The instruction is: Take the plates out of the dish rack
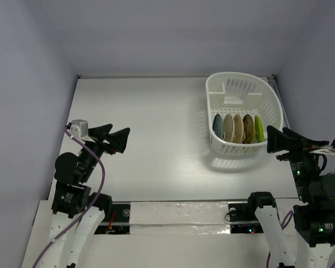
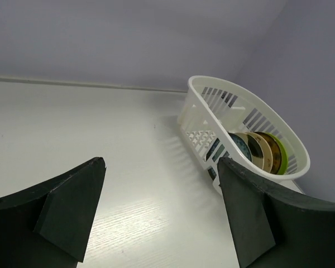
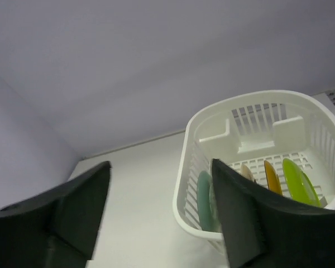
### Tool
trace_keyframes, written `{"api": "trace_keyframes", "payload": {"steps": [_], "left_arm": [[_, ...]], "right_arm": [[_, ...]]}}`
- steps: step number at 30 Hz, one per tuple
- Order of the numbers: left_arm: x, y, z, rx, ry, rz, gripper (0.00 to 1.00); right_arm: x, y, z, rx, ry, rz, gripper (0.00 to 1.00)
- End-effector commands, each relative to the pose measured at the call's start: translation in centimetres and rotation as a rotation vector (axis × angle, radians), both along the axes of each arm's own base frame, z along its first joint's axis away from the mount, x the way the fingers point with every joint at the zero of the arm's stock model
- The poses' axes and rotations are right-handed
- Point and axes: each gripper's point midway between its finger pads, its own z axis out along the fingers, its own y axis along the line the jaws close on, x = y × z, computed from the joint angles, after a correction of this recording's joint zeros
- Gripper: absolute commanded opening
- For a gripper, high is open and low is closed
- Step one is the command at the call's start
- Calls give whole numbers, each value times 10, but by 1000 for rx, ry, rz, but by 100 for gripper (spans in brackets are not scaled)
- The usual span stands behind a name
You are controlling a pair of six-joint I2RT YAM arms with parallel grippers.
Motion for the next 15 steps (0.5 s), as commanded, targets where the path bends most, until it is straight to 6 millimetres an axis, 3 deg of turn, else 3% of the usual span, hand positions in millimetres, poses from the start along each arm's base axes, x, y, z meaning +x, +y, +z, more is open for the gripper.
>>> {"api": "trace_keyframes", "payload": {"steps": [1, 3, 4, 7, 8, 9, 11, 12, 13, 15], "left_arm": [[-5, 2, 22, 6, -56, 5, 79], [-6, 3, 18, 12, -49, 6, 76], [-8, 2, 15, 12, -46, 3, 75], [-10, 1, 4, 10, -31, -6, 63], [-10, 2, 3, 8, -27, -5, 58], [-11, 0, 1, 9, -23, -12, 44], [-10, 3, -2, 4, -14, 5, 26], [-9, 5, -4, 1, -3, 18, 10], [-8, 4, -8, -1, 18, 20, 3], [-6, 10, -10, -5, 30, 54, 0]], "right_arm": [[-2, 14, 7, -45, 12, 76, 71], [1, 18, 5, -61, 21, 102, 54], [2, 22, 4, -70, 26, 122, 31], [12, 25, -3, -80, 65, 145, 3], [15, 26, -6, -82, 77, 147, 0], [23, 27, -9, -82, 98, 155, 0], [33, 34, -16, -77, 126, 192, 0], [45, 35, -22, -71, 163, 204, 0], [50, 40, -26, -71, 182, 230, 0], [65, 42, -38, -66, 220, 240, 0]]}}
